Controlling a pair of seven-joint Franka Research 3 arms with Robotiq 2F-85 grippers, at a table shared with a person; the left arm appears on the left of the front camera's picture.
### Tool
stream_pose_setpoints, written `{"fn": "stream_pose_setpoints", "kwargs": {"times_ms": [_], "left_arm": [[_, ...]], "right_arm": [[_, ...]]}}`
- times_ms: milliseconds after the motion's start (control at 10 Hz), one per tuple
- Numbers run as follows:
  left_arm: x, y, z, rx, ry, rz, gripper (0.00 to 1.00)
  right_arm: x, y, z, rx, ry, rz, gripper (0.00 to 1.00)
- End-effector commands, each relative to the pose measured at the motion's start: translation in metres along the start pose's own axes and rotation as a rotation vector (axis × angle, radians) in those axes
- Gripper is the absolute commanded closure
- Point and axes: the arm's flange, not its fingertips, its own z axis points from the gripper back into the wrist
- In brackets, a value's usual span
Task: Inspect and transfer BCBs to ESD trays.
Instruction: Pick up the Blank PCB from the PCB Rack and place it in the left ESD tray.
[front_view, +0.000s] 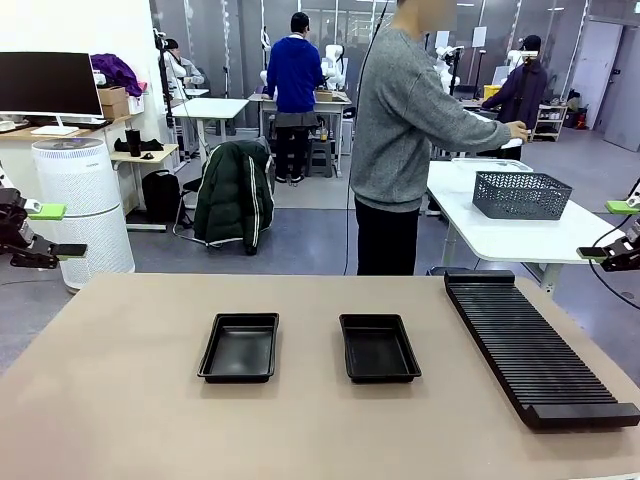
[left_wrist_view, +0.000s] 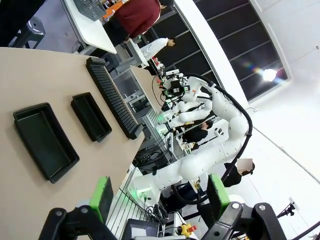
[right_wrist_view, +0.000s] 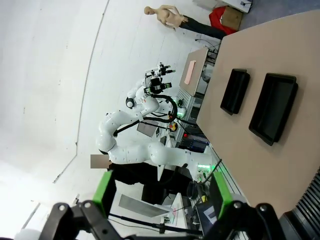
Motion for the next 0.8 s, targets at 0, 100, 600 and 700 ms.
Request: {"fn": "stream_pose_setpoints", "kwargs": {"times_ms": [0,100,600,700], "left_arm": [[0.0003,0.0001,0.0002,-0.001,-0.003,0.009,0.0],[0.0003,0.0001,0.0002,-0.001,-0.003,0.009,0.0],[0.0003,0.0001,0.0002,-0.001,-0.003,0.009,0.0],[0.0003,0.0001,0.0002,-0.001,-0.003,0.009,0.0]], "right_arm": [[0.0,0.0012,0.0001,-0.013,0.002,-0.004,0.0],[0.0,0.0012,0.0001,-0.013,0.002,-0.004,0.0],[0.0,0.0012,0.0001,-0.013,0.002,-0.004,0.0],[0.0,0.0012,0.0001,-0.013,0.002,-0.004,0.0]]}}
